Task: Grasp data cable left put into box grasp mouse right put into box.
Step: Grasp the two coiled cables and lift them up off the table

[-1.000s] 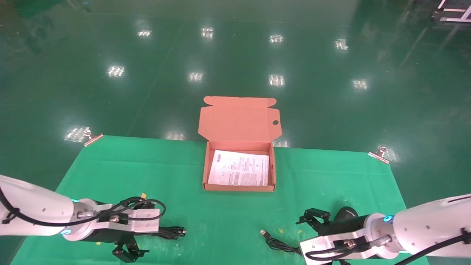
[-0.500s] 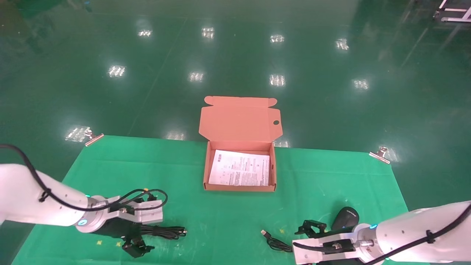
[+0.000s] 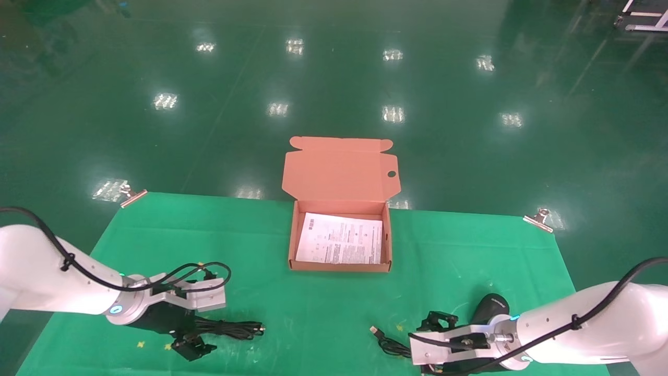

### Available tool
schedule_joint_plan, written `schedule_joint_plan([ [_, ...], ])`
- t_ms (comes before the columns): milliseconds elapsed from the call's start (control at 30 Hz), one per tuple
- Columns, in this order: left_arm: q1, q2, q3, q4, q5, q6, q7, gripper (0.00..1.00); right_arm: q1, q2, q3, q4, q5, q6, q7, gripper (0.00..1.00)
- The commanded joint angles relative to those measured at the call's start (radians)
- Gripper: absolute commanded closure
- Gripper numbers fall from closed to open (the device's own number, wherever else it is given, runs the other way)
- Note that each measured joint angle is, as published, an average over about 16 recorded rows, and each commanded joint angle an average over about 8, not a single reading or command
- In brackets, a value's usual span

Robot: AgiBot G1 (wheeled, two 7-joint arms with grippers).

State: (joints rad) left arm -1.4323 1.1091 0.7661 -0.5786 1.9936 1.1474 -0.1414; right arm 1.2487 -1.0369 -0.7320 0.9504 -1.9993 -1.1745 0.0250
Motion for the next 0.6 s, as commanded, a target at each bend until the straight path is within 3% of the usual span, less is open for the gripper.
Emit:
schedule_joint_plan([
  [33,-0.008,0.009,-0.001,0.041,-0.005,-0.009,0.027,0.32,0.003,-0.012,-0.003,-0.035,-0.007,0.015,-0.015,0.24],
  [200,-0.018,0.023,-0.009,0.102,-0.020,-0.026,0.074,0.94,0.005,-0.029,-0.004,-0.082,-0.022,0.055,-0.026,0.86],
  [233,-0.019,0.025,-0.011,0.109,-0.023,-0.030,0.079,1.00,0.005,-0.031,-0.003,-0.087,-0.022,0.059,-0.027,0.99],
  [600,-0.019,0.024,-0.012,0.108,-0.026,-0.030,0.078,1.00,0.005,-0.031,-0.003,-0.086,-0.023,0.060,-0.028,1.00],
])
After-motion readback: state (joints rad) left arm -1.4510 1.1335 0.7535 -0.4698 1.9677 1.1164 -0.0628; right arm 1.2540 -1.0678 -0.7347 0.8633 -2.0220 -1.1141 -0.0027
